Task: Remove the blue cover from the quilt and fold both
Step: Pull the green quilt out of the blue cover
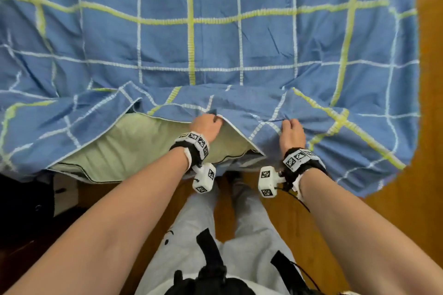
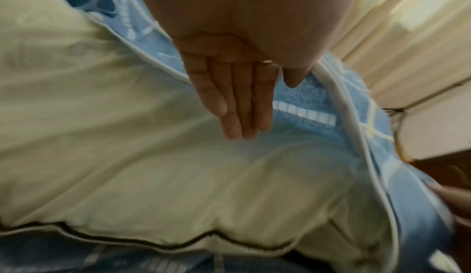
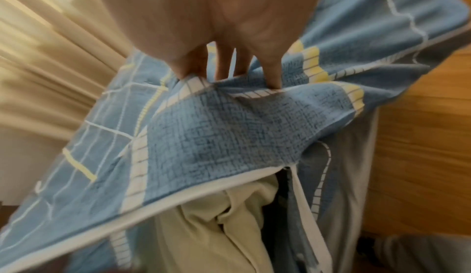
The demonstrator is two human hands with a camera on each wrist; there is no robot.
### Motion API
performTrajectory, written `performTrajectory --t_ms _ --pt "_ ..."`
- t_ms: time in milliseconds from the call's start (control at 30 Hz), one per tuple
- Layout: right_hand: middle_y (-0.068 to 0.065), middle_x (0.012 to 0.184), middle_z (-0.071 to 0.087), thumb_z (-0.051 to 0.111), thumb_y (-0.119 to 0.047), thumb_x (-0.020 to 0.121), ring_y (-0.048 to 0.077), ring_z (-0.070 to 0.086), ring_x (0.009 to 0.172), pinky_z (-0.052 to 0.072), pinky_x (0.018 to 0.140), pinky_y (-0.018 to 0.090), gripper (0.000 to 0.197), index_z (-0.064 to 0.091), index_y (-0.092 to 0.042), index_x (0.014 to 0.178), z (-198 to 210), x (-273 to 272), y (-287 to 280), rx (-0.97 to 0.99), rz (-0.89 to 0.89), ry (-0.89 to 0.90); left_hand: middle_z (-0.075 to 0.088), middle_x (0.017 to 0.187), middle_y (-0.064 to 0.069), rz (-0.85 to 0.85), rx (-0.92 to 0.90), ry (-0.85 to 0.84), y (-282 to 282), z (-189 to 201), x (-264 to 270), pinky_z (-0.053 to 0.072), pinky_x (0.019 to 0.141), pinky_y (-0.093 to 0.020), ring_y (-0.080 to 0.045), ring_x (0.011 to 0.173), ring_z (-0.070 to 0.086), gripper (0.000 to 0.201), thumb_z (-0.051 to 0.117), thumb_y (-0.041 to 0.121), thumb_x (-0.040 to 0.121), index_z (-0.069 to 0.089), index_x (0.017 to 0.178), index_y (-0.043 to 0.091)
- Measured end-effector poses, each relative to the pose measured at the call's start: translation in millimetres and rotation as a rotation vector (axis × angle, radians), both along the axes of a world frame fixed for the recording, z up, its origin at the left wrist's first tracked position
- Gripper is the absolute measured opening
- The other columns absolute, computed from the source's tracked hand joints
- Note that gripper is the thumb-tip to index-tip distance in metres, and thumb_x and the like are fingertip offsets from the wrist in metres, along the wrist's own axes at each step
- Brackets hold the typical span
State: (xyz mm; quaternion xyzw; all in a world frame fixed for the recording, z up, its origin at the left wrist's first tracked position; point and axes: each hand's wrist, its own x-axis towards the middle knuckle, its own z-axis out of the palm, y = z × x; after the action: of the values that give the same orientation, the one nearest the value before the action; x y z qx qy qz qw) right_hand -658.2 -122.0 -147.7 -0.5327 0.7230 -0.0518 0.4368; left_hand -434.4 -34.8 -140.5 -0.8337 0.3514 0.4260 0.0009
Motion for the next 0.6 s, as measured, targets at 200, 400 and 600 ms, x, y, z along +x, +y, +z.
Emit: performTrajectory --t_ms 200,400,600 --pt "0.010 0.087 0.055 0.035 -0.027 0.103 0.026 0.050 0.088 0.031 0.077 0.034 0.030 0.053 -0.011 0.084 56.8 12.6 -14.9 -0.144 0.051 -0.001 0.055 0.131 -0.014 -0.419 -0.208 -0.006 5.3 38.2 -40.5 0.046 0.097 -0.044 -0.034 0.117 0.055 0.075 0.071 0.051 0.074 0.045 0.134 0.013" --pt "0.007 0.087 0.060 0.037 -0.036 0.101 0.030 0.055 0.089 0.039 0.076 0.035 0.034 0.056 -0.015 0.082 100.2 7.6 -7.3 -0.265 0.094 0.153 0.063 0.115 -0.018 -0.394 -0.280 -0.094 0.7 79.0 -39.1 0.049 0.083 -0.043 -0.038 0.103 0.061 0.024 0.041 0.011 0.092 0.055 0.110 0.007" --pt "0.013 0.121 0.064 0.030 -0.040 0.100 0.035 0.057 0.111 0.041 0.088 0.038 0.043 0.064 -0.016 0.110 128.5 15.2 7.1 -0.212 0.141 0.315 0.064 0.118 -0.013 -0.408 -0.304 -0.158 7.2 145.1 -24.2 0.041 0.079 -0.037 -0.035 0.105 0.060 0.025 0.041 0.014 0.091 0.057 0.110 0.014"
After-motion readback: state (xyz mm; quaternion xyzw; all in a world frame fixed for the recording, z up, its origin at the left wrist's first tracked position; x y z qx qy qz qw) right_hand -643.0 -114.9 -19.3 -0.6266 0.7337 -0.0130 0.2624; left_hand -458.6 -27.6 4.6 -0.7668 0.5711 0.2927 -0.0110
